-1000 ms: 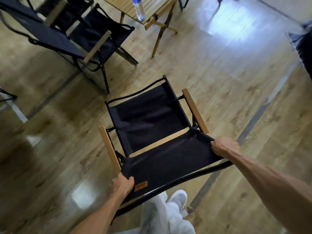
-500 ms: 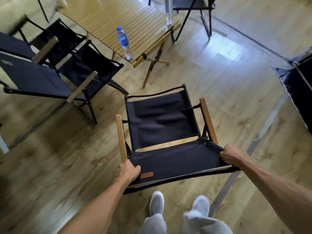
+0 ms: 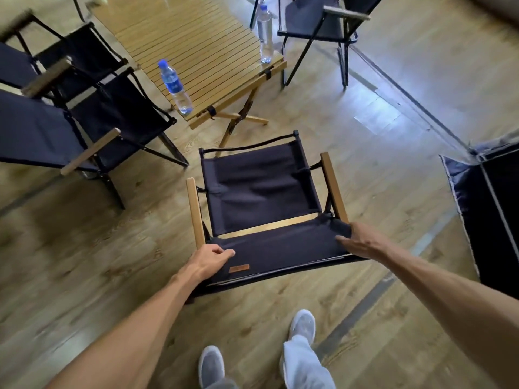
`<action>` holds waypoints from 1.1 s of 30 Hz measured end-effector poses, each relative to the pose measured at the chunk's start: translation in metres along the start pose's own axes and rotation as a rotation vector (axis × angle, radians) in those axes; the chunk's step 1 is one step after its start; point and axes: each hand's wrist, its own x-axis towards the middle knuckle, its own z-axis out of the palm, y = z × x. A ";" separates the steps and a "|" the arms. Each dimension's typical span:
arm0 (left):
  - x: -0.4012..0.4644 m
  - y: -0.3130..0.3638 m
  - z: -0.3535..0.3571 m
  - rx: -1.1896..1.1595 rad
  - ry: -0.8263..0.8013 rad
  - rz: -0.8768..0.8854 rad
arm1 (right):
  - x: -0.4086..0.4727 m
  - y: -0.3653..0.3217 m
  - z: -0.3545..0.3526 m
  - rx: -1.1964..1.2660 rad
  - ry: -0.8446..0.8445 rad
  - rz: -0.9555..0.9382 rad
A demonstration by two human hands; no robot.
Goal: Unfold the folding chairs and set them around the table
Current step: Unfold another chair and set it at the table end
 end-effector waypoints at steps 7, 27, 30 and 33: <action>-0.054 0.085 0.049 0.197 -0.224 0.313 | -0.035 0.016 0.008 -0.302 0.020 -0.480; -0.012 0.187 0.126 0.662 0.269 0.294 | 0.078 0.057 -0.094 -0.658 0.175 -0.238; 0.019 0.230 0.118 0.618 0.289 0.250 | 0.120 0.059 -0.134 -0.667 0.191 -0.261; 0.045 0.260 0.110 0.573 0.284 0.208 | 0.155 0.056 -0.163 -0.684 0.219 -0.293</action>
